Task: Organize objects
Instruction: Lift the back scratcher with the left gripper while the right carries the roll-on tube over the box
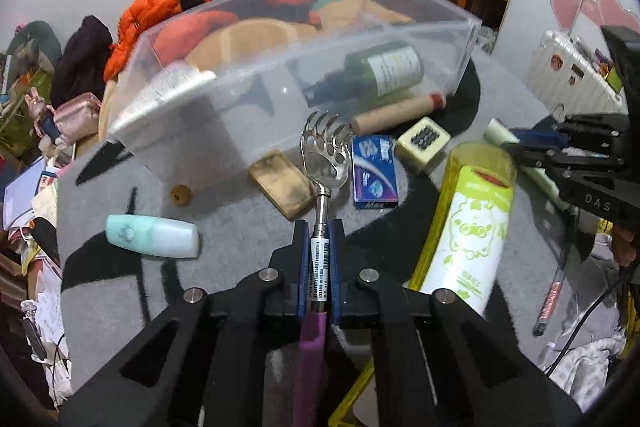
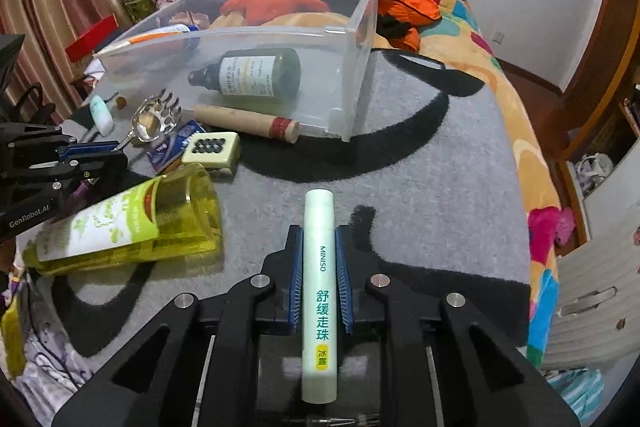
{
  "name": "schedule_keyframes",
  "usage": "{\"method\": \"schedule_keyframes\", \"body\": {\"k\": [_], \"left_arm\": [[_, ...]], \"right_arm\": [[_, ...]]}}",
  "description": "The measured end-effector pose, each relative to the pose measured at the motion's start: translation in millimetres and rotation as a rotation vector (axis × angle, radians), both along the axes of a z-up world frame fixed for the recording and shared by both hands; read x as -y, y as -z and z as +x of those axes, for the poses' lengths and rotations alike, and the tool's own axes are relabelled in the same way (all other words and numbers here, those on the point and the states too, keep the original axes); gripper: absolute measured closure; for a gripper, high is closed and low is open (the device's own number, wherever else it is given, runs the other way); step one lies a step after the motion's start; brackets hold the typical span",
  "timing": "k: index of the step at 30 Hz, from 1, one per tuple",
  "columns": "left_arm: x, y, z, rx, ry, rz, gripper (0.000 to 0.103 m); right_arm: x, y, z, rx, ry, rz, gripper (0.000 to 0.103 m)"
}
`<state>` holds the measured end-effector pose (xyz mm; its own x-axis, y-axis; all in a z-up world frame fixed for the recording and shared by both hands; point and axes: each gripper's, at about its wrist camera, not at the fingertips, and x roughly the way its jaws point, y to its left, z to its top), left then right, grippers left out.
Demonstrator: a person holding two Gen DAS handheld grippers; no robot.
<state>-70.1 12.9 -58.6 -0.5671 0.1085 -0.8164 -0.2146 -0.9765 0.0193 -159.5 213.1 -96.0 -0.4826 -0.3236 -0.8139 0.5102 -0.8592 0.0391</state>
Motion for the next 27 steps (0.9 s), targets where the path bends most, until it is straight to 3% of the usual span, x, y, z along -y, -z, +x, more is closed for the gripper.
{"method": "schedule_keyframes", "body": {"k": [16,22,27], "left_arm": [[26,-85,22,-0.246,-0.068,0.11,0.099],[22,-60,17,-0.139,-0.031,0.113,0.098],[11,-10,-3,0.048,0.018,0.09,0.096]], "right_arm": [[6,-66,9,-0.123,0.003,-0.187,0.089],[4,-73,11,-0.138,0.008,-0.193,0.089],[1,-80,6,-0.157,0.027,-0.201,0.089]]}}
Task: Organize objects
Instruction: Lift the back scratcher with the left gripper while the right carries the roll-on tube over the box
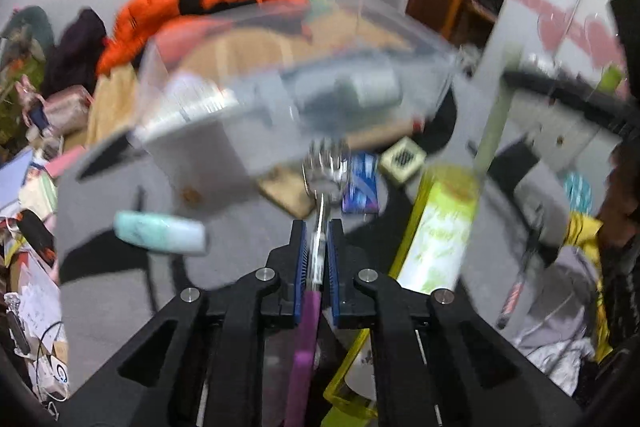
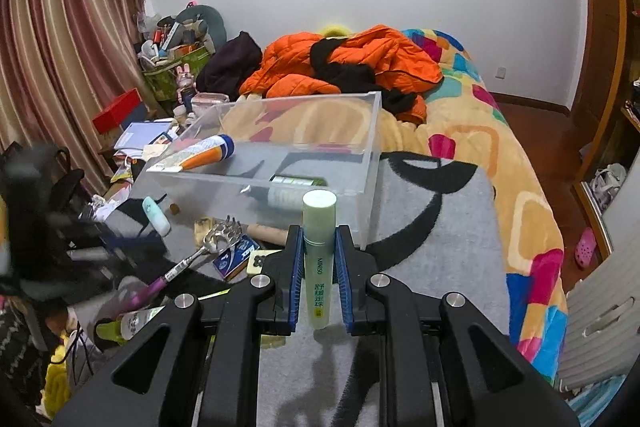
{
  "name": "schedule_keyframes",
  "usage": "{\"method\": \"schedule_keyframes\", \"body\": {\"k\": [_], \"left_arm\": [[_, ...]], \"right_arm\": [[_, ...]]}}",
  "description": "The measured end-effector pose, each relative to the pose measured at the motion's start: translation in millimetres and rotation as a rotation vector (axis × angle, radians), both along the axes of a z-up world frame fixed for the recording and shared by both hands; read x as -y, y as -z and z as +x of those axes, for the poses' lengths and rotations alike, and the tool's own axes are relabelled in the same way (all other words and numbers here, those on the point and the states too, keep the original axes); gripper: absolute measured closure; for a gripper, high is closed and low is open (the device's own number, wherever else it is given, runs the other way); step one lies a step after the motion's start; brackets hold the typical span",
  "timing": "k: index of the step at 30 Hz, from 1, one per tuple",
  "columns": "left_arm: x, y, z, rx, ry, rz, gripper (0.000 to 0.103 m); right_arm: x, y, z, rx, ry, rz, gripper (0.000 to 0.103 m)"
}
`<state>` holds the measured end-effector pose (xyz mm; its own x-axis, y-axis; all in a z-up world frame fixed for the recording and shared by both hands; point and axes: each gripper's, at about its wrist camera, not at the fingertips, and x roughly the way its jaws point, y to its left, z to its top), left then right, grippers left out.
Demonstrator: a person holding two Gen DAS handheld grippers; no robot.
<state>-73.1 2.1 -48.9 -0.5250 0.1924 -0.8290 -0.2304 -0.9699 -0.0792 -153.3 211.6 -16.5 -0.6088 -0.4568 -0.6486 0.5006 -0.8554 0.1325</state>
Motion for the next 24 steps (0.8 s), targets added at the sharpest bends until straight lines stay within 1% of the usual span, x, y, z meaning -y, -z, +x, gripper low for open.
{"method": "schedule_keyframes", "body": {"k": [2,4,5,10,13,15,20,24], "left_arm": [[-2,13,-7,0.044,0.009,-0.004,0.095],[-4,22,-11,0.065,0.015,-0.007,0.095],[-5,21,-11,0.043,0.021,-0.007,0.095],[-8,20,-16,0.03,0.021,-0.015,0.095],[-10,16,-11,-0.003,0.014,-0.031,0.095],[-9,8,-6,-0.037,0.0,-0.035,0.096],[5,-18,3,-0.092,-0.038,0.025,0.095],[16,-35,10,-0.135,-0.051,0.078,0.095]], "right_arm": [[-2,-7,-3,-0.017,0.008,-0.011,0.089],[-3,-14,-5,-0.032,0.014,-0.022,0.089],[-3,-18,-7,-0.043,0.018,-0.028,0.089],[1,-37,-13,-0.095,0.026,-0.049,0.089],[7,-46,-15,-0.122,0.024,-0.05,0.089],[12,-51,-17,-0.137,0.019,-0.051,0.089],[24,-61,-27,-0.167,0.013,-0.046,0.089],[33,-63,-36,-0.168,0.01,-0.037,0.089]]}}
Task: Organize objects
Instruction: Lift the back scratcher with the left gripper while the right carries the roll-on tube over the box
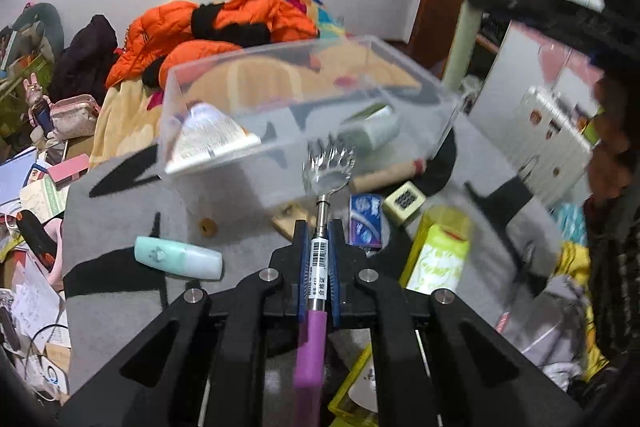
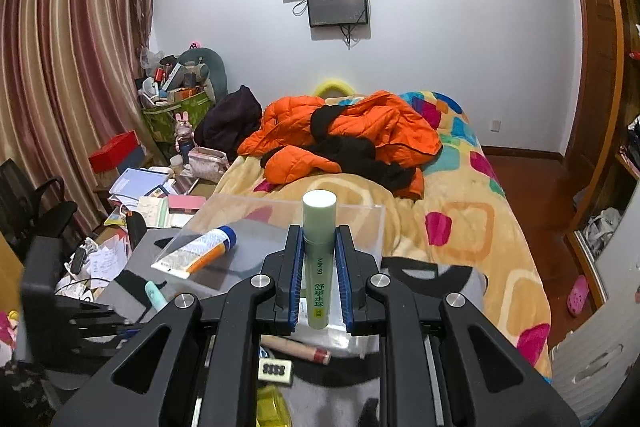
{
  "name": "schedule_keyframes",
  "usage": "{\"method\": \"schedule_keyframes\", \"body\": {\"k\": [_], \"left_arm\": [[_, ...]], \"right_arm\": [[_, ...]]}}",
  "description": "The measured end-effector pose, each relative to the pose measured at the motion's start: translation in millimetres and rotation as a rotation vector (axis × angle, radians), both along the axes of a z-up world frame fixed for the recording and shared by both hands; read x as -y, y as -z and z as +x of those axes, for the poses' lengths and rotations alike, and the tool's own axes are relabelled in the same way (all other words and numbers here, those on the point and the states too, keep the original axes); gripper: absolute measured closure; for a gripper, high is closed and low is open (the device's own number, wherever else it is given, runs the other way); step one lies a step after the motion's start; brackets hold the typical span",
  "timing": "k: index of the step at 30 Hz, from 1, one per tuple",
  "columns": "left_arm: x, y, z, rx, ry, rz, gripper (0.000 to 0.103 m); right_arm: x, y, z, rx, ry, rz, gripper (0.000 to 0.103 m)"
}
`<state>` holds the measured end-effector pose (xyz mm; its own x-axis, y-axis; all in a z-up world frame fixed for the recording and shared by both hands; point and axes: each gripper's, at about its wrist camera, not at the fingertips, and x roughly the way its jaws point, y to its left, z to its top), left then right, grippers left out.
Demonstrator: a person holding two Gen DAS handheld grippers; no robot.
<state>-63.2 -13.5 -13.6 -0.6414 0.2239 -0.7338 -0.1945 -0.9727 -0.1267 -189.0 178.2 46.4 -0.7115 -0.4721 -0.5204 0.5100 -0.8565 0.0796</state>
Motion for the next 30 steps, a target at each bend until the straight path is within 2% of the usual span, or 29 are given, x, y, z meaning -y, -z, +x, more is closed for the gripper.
{"method": "schedule_keyframes", "body": {"k": [2,3,9,13,20,24,30], "left_arm": [[1,-10,2,-0.029,-0.001,0.008,0.098],[0,-15,4,-0.043,-0.001,0.012,0.102],[5,-29,7,-0.072,0.014,0.005,0.102],[6,-18,-2,0.001,0.041,0.008,0.101],[-3,39,-28,0.219,0.121,-0.011,0.098],[-12,56,-32,0.255,0.154,-0.029,0.093],[-19,55,-34,0.213,0.164,-0.076,0.096]], "right_arm": [[4,1,-4,0.001,0.0,0.013,0.089],[6,2,-5,0.003,-0.001,0.016,0.089],[9,10,-11,0.025,-0.005,0.032,0.089],[13,15,-16,0.03,-0.004,0.059,0.089],[22,23,-26,0.023,0.007,0.142,0.089],[22,28,-32,0.037,0.008,0.165,0.089],[28,36,-39,0.065,-0.008,0.182,0.089]]}}
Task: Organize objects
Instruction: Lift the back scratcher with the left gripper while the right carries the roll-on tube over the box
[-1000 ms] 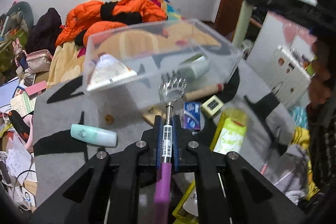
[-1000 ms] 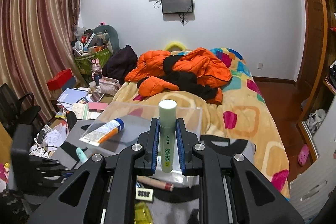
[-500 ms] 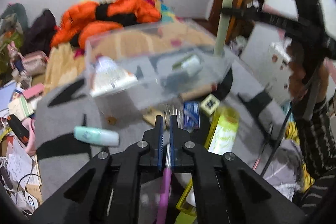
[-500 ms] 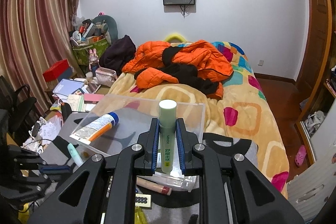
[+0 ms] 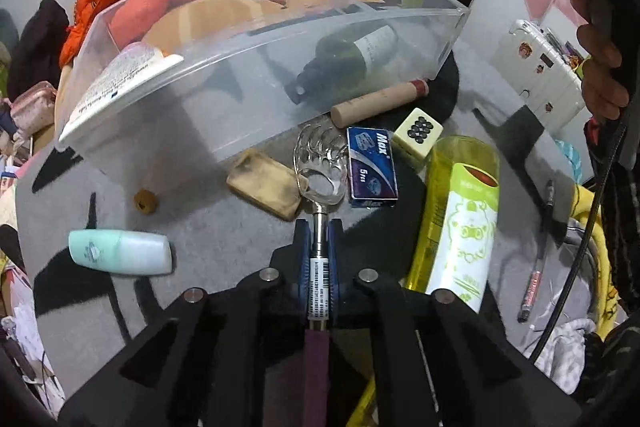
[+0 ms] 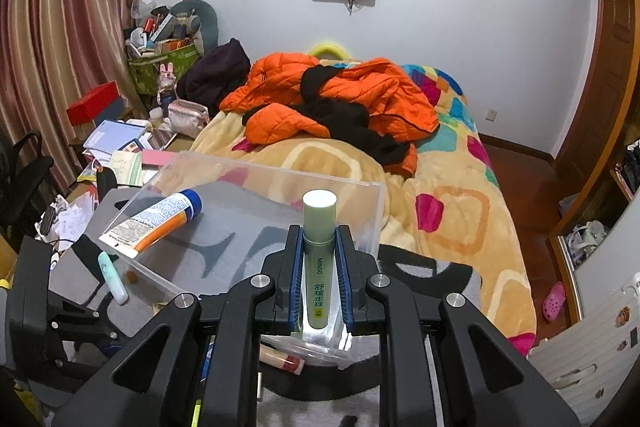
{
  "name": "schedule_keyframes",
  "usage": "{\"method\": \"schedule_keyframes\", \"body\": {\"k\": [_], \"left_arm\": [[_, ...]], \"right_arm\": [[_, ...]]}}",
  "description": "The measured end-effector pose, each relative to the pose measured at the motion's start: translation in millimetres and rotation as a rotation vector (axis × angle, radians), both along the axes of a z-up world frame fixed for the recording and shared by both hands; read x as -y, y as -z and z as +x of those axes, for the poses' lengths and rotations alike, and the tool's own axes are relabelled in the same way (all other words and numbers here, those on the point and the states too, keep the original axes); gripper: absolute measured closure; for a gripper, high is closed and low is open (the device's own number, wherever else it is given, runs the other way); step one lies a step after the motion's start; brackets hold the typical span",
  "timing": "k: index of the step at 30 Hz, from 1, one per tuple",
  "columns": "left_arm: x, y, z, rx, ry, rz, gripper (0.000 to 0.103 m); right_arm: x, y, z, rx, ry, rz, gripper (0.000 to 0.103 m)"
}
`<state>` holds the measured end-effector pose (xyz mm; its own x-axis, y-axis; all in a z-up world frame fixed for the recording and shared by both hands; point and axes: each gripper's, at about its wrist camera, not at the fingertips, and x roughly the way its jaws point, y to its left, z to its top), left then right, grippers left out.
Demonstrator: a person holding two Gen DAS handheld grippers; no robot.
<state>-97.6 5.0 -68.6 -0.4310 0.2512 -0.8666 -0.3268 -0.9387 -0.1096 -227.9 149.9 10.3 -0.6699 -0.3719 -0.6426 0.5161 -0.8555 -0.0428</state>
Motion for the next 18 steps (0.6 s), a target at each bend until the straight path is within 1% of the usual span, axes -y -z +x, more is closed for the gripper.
{"method": "schedule_keyframes", "body": {"k": [3,6,10,14,16,17,18], "left_arm": [[-1,-3,9,-0.027,0.011,-0.025,0.096],[-2,-15,23,-0.078,0.016,0.001,0.096],[3,-40,37,-0.156,-0.001,0.032,0.096],[19,-67,41,-0.228,-0.045,0.084,0.096],[28,-80,41,-0.259,-0.07,0.113,0.096],[34,-87,40,-0.275,-0.081,0.142,0.096],[37,-92,34,-0.284,-0.09,0.158,0.096]], "right_arm": [[5,3,-1,0.002,-0.007,0.022,0.089],[10,7,-5,0.003,-0.012,0.052,0.089],[21,14,-11,0.012,-0.022,0.103,0.089],[37,25,-15,-0.006,-0.025,0.191,0.089],[43,30,-17,-0.001,-0.035,0.209,0.089],[46,31,-17,0.0,-0.039,0.216,0.089],[50,34,-17,0.0,-0.043,0.225,0.089]]}}
